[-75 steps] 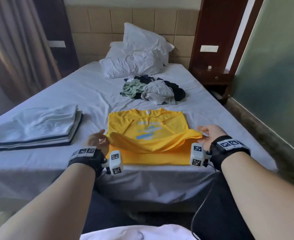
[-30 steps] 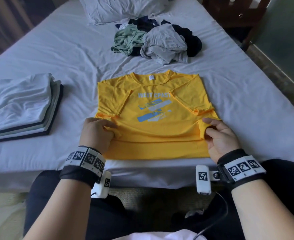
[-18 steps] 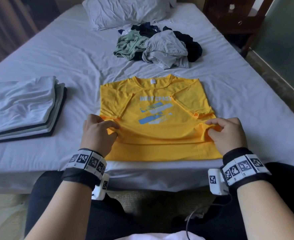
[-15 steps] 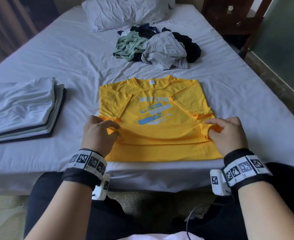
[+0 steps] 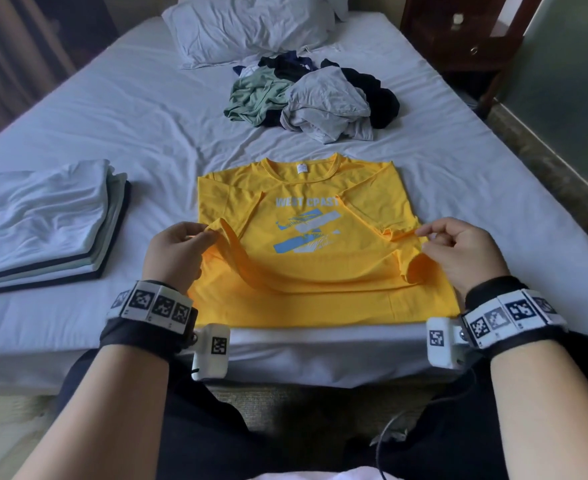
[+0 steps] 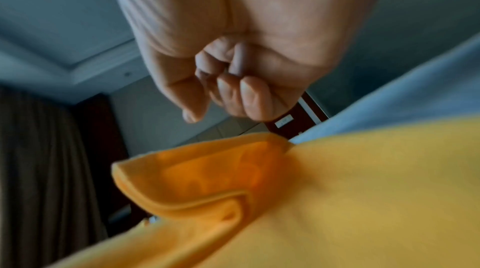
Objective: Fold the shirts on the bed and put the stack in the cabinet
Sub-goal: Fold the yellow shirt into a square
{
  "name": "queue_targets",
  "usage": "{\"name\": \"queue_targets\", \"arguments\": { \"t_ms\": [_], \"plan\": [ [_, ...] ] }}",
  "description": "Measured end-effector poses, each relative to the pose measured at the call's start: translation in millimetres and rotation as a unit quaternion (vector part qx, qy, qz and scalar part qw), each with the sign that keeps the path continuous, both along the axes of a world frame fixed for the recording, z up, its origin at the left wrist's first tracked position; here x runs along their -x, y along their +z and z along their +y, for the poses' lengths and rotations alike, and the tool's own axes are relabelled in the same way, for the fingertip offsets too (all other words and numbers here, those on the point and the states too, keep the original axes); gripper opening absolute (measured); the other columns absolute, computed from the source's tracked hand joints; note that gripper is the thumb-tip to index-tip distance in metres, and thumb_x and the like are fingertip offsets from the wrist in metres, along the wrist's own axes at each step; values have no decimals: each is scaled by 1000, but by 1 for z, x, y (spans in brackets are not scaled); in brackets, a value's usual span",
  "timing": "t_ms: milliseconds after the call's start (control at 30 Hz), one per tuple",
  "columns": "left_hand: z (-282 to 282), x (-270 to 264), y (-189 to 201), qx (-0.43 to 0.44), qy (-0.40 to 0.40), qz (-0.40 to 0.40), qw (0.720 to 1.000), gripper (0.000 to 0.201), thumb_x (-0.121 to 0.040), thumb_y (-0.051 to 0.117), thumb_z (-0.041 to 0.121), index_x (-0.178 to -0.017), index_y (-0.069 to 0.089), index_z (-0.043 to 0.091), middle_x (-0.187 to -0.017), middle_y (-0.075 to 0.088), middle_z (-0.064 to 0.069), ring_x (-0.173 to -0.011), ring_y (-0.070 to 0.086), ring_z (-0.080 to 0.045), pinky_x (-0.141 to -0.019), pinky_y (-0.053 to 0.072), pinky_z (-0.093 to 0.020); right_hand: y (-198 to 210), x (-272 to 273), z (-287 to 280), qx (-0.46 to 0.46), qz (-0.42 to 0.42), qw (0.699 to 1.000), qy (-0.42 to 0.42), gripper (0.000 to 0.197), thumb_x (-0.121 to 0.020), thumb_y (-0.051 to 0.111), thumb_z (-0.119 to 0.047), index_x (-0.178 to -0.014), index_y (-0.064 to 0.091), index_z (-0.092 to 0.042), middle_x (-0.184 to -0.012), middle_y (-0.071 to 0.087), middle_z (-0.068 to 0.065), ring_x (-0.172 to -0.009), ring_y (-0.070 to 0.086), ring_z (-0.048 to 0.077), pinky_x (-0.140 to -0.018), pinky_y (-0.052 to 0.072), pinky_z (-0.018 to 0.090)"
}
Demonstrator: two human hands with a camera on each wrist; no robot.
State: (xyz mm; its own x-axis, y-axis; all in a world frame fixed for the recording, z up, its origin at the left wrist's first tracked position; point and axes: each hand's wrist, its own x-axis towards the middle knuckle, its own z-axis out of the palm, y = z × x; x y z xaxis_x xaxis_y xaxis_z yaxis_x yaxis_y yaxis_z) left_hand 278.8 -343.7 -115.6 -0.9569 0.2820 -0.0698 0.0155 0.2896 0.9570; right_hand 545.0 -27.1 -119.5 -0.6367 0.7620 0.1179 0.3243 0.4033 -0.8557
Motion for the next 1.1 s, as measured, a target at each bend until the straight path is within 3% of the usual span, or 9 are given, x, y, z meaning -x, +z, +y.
{"name": "queue_targets", "arguments": {
  "t_ms": [133,300,367,467,600,767,900,967,1100],
  "plan": [
    [-1,2,1,7,-13,14,1000,20,-67,78,44,-79,77,29,-52,53,7,-50,46,-19,-59,41,-38,5,-9,1,26,-163,978,130,41,-86,67,1,-97,76,-37,-62,44,-3,-58,43,22,-59,40,31],
    [0,4,-4,12,6,17,1000,19,-65,79,44,-80,78,32,-52,54,12,-54,46,-18,-61,42,-38,6,-8,-9,72,-172,976,114,26,-89,72,-5,-100,77,-29,-65,61,5,-58,60,19,-58,56,33],
    [-1,6,-4,9,12,14,1000,15,-69,80,41,-80,78,31,-52,52,13,-53,46,-16,-58,42,-34,7,-3,-12,74,-135,985,81,18,-90,70,-4,-95,76,-20,-70,68,13,-58,64,21,-57,58,34],
    [3,7,-1,-99,19,-72,992,9,-87,74,22,-78,72,20,-57,45,5,-47,37,-12,-44,31,-23,13,4,-11,202,50,978,-22,8,-94,64,-1,-96,69,-6,-71,67,19,-51,62,20,-50,58,32],
    [10,21,14,-267,68,-281,919,20,-95,62,18,-76,56,22,-58,40,8,-40,31,-6,-32,18,-18,22,20,8,392,246,872,-158,9,-96,63,-11,-87,63,-10,-72,72,6,-56,64,15,-53,56,26],
    [22,55,31,-270,86,-342,896,37,-97,59,21,-65,41,26,-52,32,12,-36,27,-5,-33,14,-17,36,56,40,491,290,803,-176,10,-100,60,-16,-104,62,-7,-76,76,1,-64,72,10,-56,56,21],
    [40,83,45,-255,102,-361,891,35,-99,59,22,-66,46,23,-49,47,12,-39,41,-2,-32,20,-13,44,92,59,489,289,805,-171,13,-100,58,-12,-110,59,-4,-82,78,5,-65,74,13,-54,57,23],
    [50,102,48,-267,105,-358,888,24,-101,58,21,-77,55,19,-62,59,8,-41,51,0,-32,27,-11,44,111,72,493,279,806,-172,18,-101,56,-12,-116,58,-3,-84,78,6,-66,75,15,-56,58,25],
    [68,127,44,-310,140,-360,869,10,-100,61,11,-93,61,4,-75,72,-3,-59,72,-13,-41,49,-16,40,136,94,499,263,807,-177,31,-103,50,-14,-132,53,-1,-102,77,8,-87,76,21,-65,61,28]
  ]
}}
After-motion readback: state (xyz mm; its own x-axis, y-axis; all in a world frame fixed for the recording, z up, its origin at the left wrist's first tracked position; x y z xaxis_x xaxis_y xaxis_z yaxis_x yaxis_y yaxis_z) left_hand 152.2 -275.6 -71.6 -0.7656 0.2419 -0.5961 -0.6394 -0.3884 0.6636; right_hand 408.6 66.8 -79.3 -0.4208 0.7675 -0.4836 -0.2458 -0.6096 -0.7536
